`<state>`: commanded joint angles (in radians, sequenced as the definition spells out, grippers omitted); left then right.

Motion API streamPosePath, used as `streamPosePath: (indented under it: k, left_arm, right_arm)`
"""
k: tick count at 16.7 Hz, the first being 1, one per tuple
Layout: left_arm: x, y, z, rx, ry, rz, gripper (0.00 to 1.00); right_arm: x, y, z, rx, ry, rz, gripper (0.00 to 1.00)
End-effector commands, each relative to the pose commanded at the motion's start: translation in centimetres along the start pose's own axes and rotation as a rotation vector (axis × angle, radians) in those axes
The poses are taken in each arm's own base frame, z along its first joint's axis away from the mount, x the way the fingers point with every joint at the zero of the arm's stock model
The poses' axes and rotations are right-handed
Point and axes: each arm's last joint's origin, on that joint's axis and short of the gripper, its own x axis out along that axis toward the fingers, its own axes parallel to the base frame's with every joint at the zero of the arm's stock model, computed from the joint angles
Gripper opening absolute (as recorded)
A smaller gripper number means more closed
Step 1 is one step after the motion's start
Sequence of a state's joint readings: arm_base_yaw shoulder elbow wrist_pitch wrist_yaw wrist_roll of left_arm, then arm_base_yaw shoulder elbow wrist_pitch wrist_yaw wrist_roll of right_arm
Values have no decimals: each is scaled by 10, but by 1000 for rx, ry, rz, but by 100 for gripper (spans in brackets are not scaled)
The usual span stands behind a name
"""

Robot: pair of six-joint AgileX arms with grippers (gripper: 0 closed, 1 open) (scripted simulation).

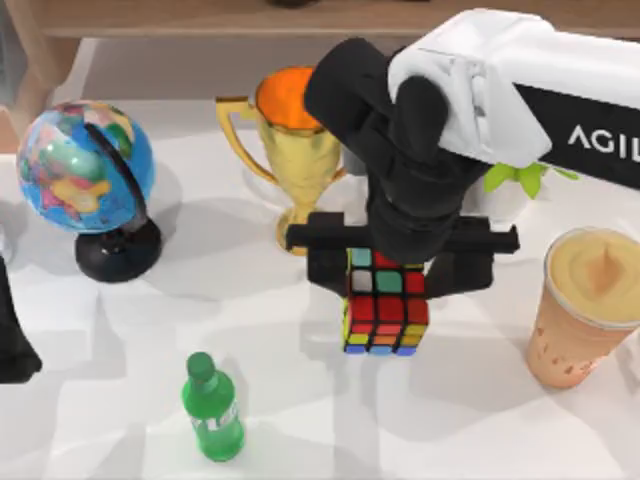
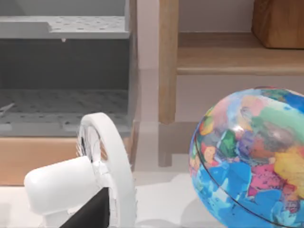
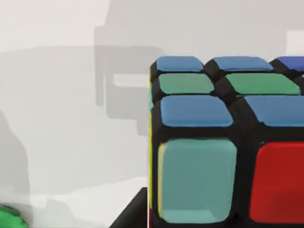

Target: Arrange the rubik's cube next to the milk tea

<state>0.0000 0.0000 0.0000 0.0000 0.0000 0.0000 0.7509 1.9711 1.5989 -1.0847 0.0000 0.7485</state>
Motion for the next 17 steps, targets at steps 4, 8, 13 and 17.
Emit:
streamPosePath:
  k: [4,8,13,17]
  left_arm:
    - [0,0,0,0,0,0,100]
    - [0,0,0,0,0,0,100]
    - [0,0,0,0,0,0,100]
    - [0,0,0,0,0,0,100]
  right_arm:
    - [13,-3,0,8,32,-27,0]
    - [36,-9,0,19,82,-79,0]
    - [37,-10,0,20,85,-81,8]
    - [37,-10,0,20,85,-81,38]
